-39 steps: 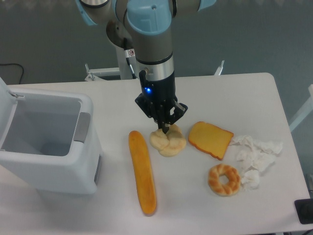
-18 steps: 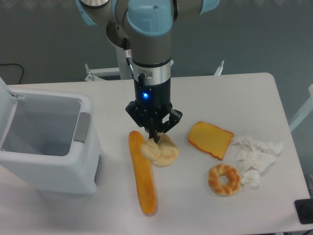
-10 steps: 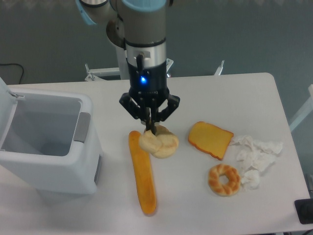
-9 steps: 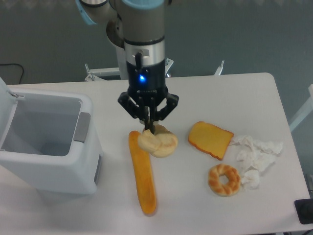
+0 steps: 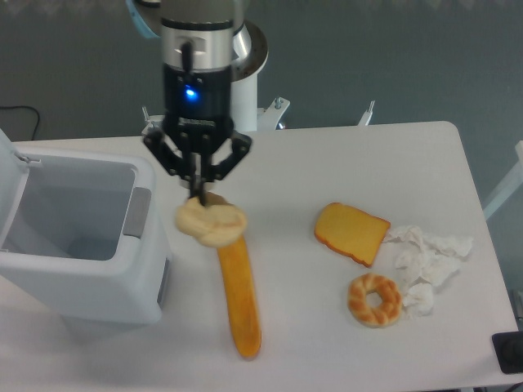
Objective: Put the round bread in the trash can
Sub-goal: 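Lift the held round roll and carry it over the white trash bin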
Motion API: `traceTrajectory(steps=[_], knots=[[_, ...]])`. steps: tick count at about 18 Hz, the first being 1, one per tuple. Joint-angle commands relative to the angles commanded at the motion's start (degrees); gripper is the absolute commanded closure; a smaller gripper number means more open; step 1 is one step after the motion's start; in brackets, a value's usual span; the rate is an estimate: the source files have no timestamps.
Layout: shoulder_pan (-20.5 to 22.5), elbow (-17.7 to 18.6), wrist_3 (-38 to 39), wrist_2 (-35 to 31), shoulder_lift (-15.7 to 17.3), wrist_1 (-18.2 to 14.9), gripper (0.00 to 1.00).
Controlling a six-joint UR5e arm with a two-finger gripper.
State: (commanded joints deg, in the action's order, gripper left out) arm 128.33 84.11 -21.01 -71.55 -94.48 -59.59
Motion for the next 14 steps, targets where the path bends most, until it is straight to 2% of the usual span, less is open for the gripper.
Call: traceTrajectory(steps=[4,10,14], knots=[[-2.5,0.1,0.0,3.7,0.1,0.3,0.97],[-6.5,0.6,0.1,3.9,0.2,0.2,0.97],[-8.4,2.5,0.2,4.1,0.4,0.0,0.96]])
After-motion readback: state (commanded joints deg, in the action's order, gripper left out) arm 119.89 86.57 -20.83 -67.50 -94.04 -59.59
